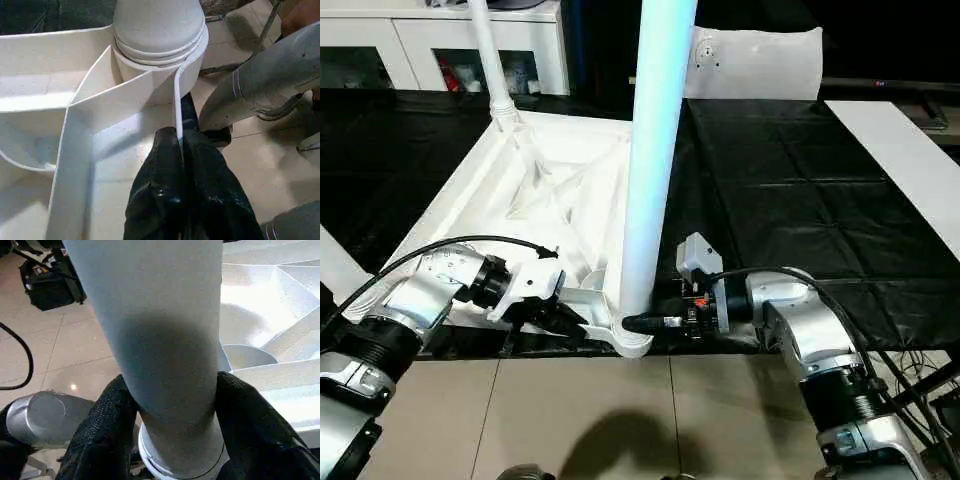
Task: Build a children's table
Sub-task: Rotate leg to tighten
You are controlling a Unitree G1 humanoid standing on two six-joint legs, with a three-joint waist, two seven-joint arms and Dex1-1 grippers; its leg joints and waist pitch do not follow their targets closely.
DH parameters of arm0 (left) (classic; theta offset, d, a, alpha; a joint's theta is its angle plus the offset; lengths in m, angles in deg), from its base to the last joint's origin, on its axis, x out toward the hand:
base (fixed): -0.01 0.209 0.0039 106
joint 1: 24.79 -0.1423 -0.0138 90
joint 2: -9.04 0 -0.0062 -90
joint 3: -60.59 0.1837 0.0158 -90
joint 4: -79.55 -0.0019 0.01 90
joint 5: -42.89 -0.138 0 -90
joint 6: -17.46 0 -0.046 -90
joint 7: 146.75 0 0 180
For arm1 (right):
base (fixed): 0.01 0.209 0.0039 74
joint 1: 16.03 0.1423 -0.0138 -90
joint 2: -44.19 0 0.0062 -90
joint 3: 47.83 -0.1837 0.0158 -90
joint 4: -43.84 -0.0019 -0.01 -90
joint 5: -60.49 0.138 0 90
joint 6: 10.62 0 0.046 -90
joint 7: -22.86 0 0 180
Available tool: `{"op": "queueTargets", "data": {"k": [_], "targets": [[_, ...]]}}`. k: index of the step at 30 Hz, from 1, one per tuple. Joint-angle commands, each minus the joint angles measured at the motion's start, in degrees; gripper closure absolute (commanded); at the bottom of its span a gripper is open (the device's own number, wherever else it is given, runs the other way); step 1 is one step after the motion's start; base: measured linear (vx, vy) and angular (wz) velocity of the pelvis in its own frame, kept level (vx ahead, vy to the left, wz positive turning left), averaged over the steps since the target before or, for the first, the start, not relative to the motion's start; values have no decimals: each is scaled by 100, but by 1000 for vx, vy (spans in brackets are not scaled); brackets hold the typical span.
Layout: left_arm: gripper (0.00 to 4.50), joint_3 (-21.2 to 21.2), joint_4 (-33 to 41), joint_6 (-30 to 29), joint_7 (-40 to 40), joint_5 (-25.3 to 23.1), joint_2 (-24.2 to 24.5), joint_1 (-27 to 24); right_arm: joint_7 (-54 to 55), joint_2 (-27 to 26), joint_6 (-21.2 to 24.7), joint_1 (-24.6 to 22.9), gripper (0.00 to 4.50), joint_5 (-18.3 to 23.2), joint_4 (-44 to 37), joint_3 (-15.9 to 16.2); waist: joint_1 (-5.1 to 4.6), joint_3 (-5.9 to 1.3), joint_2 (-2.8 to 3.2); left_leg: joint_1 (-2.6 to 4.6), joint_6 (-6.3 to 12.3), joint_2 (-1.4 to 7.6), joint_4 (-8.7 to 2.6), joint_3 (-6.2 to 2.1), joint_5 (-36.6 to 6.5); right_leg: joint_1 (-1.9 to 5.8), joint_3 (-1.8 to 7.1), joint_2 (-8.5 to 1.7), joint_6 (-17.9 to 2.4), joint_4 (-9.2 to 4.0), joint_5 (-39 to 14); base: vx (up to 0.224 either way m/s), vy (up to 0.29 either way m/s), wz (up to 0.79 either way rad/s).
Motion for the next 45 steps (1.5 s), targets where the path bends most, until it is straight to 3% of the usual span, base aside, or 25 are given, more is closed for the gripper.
{"op": "queueTargets", "data": {"k": [1,8,13,16,17,18,19,20,21,22,24,25,27,29,30,33,38,40,41,44,45], "targets": [[450,308,-14,126,216,-146,-63,2,-204,42,-5,53,237,53,-59,67,-30,-427,-48,-11,470,151,-333,52,-596,362,332,-395,-935,-384,-1345,0,0,0],[450,187,-35,-21,19,-84,-140,6,-143,-51,104,-22,253,161,-165,67,-30,-425,-47,-15,456,143,-331,56,-605,366,330,-394,-916,-392,-1410,0,0,0],[450,14,76,-643,-473,-7,-409,55,573,-394,499,-187,254,268,-492,-71,-16,-406,-37,2,395,144,-348,51,-697,351,324,-398,-857,-425,-1621,0,0,0],[450,-241,-45,-1315,-1413,28,-927,230,2227,-1081,517,-242,254,-436,-380,-37,-86,-351,-38,34,188,108,-371,45,-1079,317,297,-400,-641,-527,-2414,0,0,0],[450,-241,-45,-1315,-1413,28,-927,230,2227,-1081,517,-242,255,-436,-380,-37,-106,-342,-31,31,127,87,-370,38,-1146,319,276,-397,-552,-550,-2665,-54,-6,-3],[450,-280,-65,-1376,-1541,42,-1007,256,2465,-1200,557,-229,256,-510,-345,-45,-162,-329,-36,63,73,31,-349,32,-1328,301,226,-403,-250,-674,-3328,-58,1,-5],[450,-323,-86,-1482,-1757,41,-1128,285,2863,-1402,639,-192,257,-619,-279,-74,-202,-316,-46,42,85,17,-350,23,-1368,310,203,-396,-178,-699,-3437,-58,1,-5],[450,-364,-93,-1597,-1955,30,-1232,305,3254,-1602,735,-158,257,-722,-231,-102,-259,-314,-16,16,65,14,-358,-2,-1453,329,160,-391,-55,-727,-3579,0,0,0],[450,-416,-106,-1756,-2274,-12,-1380,337,3829,-1916,945,-84,257,-808,-140,-188,-348,-320,-4,32,55,16,-359,-17,-1578,310,123,-388,-32,-769,-3597,0,0,0],[450,-474,-125,-1881,-2533,-36,-1480,368,4264,-2159,1090,-18,257,-829,-51,-295,-393,-323,39,39,30,21,-362,-42,-1650,318,101,-390,-56,-765,-3557,0,0,0],[450,-582,-135,-2101,-2930,-89,-1631,416,4931,-2530,1250,83,258,-896,102,-472,-545,-339,44,58,75,31,-371,-92,-1897,347,33,-389,-76,-817,-3361,0,0,0],[450,-631,-132,-2193,-3075,-118,-1686,434,5178,-2671,1291,120,258,-947,161,-535,-571,-332,50,37,86,36,-385,-100,-1912,346,44,-385,-110,-800,-3273,0,0,0],[450,-839,-178,-2483,-3782,-156,-1917,547,5928,-3071,1253,337,258,-1151,529,-639,-666,-314,61,110,123,19,-371,-94,-2157,280,34,-382,-174,-844,-3302,0,0,0],[450,-948,-197,-2558,-4119,-155,-2008,594,6148,-3208,1185,419,258,-1197,649,-675,-715,-322,74,115,158,16,-379,-108,-2201,312,22,-368,-224,-839,-3192,0,0,0],[450,-979,-196,-2586,-4187,-146,-2030,605,6205,-3258,1149,446,223,-1184,683,-711,-736,-335,68,97,206,31,-398,-110,-2149,334,45,-377,-275,-821,-2999,0,0,0],[450,-1003,-139,-2590,-4260,-166,-2038,602,6285,-3375,1048,520,186,-1205,733,-795,-731,-350,48,67,292,44,-422,-86,-1906,342,150,-386,-495,-736,-2537,0,0,0],[450,-810,94,-2378,-3868,-301,-1706,425,6020,-3213,886,385,143,-1183,486,-798,-696,-365,35,16,369,67,-428,-55,-1522,373,223,-402,-707,-651,-2228,0,0,0],[450,-751,142,-2262,-3690,-317,-1564,346,5898,-3078,791,284,137,-1140,347,-814,-689,-387,25,1,385,71,-416,-40,-1360,380,237,-404,-731,-636,-2104,0,0,0],[450,-721,187,-2225,-3547,-314,-1459,276,5660,-2915,684,177,110,-1101,203,-769,-674,-393,29,-11,413,69,-409,-27,-1191,386,252,-402,-766,-621,-1930,0,0,0],[450,-651,245,-2128,-3335,-322,-1304,184,5309,-2675,520,30,93,-1079,19,-704,-617,-447,13,-78,547,88,-362,-6,-629,409,291,-393,-989,-473,-1056,0,0,0],[450,-528,263,-1805,-2992,-347,-1076,101,4907,-2400,604,-137,83,-912,-220,-782,-601,-423,-9,-76,574,67,-354,13,-644,389,290,-381,-1026,-473,-1050,0,0,0]]}}
